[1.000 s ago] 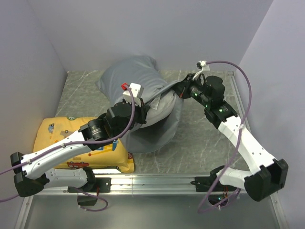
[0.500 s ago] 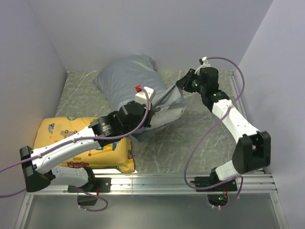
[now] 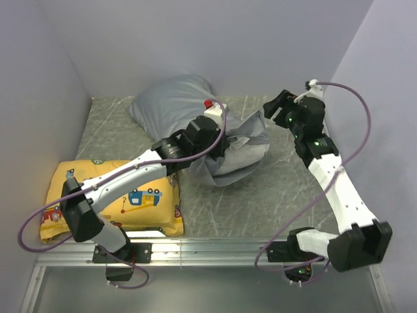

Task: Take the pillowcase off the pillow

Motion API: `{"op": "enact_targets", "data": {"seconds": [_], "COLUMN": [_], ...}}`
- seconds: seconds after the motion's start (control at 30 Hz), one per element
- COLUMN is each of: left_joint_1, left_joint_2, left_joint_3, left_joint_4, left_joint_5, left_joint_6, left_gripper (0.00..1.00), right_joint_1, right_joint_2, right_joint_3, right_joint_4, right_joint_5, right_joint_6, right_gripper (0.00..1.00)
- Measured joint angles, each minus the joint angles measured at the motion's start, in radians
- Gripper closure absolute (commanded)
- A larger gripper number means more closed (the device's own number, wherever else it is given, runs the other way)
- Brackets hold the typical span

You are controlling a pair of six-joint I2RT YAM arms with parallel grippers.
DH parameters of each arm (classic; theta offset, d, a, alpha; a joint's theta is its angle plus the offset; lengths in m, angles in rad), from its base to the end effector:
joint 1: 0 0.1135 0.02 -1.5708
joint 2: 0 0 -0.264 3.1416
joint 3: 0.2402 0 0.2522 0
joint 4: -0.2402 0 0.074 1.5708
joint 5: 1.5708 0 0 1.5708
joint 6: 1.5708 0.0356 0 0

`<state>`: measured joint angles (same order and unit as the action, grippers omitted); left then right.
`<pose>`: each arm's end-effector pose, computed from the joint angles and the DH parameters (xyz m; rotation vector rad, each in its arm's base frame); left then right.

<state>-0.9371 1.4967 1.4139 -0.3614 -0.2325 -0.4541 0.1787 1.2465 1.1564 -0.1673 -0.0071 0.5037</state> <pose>0.2125 -0.2753 0.3696 0.3448 2.0345 -0.6484 0.2865 0.0520 0.3736 0.2952 1.8320 0.4848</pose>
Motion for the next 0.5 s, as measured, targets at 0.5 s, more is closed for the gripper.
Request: {"op": "enact_targets", "data": {"seconds": [0.5], "left_joint_1": [0.138], "left_joint_2": [0.132], "left_joint_3": [0.064], "left_joint_4": [0.106], "left_joint_5": [0.243], "left_joint_6": [-0.179], "left_gripper": [1.00], "right_joint_1": [0.199], "right_joint_2": [-0.443], "right_joint_3": [-0.340], "right_joint_4": [-0.042], "right_joint_5": [0.044], "right_joint_6": [0.067], "right_gripper": [0.20]}}
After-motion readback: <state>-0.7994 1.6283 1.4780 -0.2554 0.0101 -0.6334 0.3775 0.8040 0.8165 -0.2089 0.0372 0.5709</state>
